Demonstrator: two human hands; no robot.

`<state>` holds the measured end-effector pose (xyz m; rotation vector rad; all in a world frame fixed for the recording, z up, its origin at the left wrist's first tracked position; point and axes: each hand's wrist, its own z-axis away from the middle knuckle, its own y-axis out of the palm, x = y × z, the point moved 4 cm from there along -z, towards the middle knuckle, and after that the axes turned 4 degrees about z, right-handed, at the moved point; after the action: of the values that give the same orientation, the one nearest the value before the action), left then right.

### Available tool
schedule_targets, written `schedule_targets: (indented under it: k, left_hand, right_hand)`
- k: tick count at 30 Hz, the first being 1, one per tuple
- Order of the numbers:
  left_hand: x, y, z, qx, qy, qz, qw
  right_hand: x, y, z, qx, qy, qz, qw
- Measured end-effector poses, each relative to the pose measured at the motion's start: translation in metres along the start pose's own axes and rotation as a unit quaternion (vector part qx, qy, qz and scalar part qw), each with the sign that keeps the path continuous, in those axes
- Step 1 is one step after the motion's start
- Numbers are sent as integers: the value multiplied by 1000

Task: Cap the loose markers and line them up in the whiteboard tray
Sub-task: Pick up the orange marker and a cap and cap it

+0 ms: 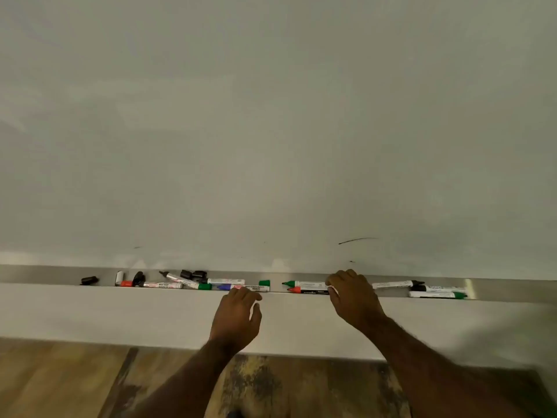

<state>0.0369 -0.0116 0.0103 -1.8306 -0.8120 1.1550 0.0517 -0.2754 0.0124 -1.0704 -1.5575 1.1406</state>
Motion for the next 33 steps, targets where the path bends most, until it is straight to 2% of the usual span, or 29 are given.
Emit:
schedule_targets:
  k: [7,15,22,29,33]
  left_hand:
    - [36,-8,10,2,-69,-19,997]
    - [73,-23,8,1,-122,-24,992]
    - [133,-53,0,-40,-246,11,968]
    - [207,-97,-12,-121,-338,-1,933]
    - [249,-114,-12,-105,-372,-37,921]
  right_hand:
    - [16,26,-18,86,-12,35,996]
    - [22,40,-27,116,8,55,992]
    - [29,41,-36,128,36,19,991]
    - [39,49,-37,104,53,-24,993]
    - [54,48,-43,66,60,-44,995]
